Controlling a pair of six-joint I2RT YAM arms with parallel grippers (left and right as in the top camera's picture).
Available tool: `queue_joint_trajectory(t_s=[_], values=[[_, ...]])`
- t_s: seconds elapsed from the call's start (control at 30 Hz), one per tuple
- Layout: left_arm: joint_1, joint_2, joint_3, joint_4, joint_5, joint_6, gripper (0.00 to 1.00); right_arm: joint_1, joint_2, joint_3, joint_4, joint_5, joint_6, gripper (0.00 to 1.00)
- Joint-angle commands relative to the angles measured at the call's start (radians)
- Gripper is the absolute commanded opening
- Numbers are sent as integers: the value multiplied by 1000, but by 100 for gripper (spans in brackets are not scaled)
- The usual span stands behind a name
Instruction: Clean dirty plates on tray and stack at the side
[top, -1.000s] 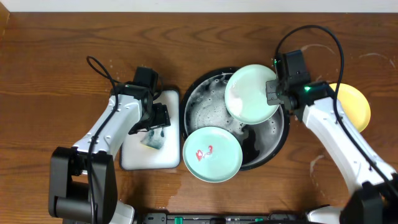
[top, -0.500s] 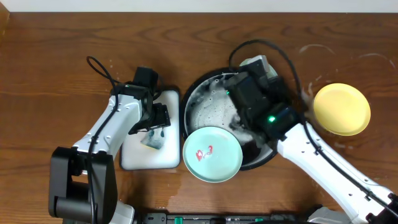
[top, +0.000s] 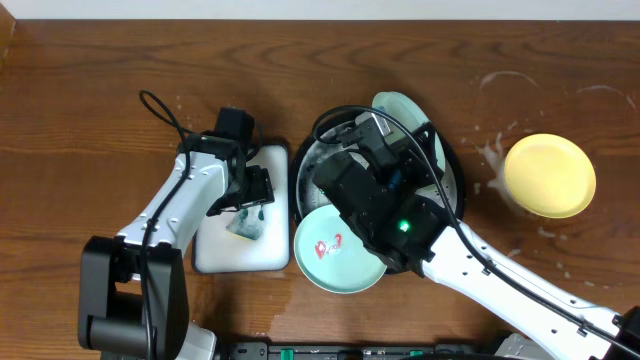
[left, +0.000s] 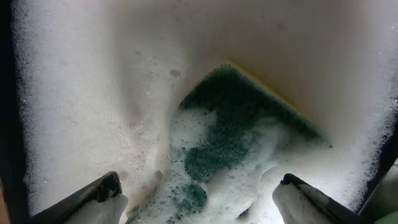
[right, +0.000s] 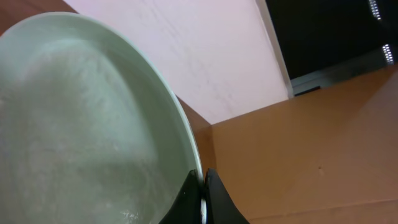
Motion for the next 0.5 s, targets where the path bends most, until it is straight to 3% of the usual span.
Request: queue_joint_trajectory(t_s=[0.0, 0.47], values=[[3, -2, 0, -3, -2, 2, 82, 8, -18, 3, 5, 63, -29, 1], [3, -2, 0, -3, -2, 2, 82, 8, -18, 3, 19, 63, -29, 1]])
